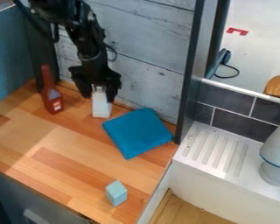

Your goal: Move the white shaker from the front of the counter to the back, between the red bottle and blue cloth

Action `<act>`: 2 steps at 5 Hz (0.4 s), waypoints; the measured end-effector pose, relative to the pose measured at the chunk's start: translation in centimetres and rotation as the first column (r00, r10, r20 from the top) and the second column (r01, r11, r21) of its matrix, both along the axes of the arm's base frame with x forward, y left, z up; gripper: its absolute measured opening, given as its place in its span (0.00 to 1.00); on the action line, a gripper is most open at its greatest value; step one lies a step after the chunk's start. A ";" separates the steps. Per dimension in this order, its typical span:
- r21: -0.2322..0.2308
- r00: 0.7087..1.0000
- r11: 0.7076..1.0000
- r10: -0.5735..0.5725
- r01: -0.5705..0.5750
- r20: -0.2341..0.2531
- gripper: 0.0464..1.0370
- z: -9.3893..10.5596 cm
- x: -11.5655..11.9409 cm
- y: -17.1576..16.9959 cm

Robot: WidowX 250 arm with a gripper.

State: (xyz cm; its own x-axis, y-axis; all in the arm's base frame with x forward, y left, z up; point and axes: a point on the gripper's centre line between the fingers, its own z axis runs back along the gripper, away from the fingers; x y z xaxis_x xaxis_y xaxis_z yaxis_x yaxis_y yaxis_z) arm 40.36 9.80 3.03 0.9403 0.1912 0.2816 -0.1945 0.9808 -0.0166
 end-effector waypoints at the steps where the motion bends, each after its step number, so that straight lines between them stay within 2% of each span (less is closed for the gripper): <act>1: -0.025 0.999 1.000 -0.012 0.013 0.053 0.97 2.9 -1.1 -0.8; 2: -0.041 0.999 0.999 0.004 -0.003 0.039 0.97 4.6 -4.2 -0.4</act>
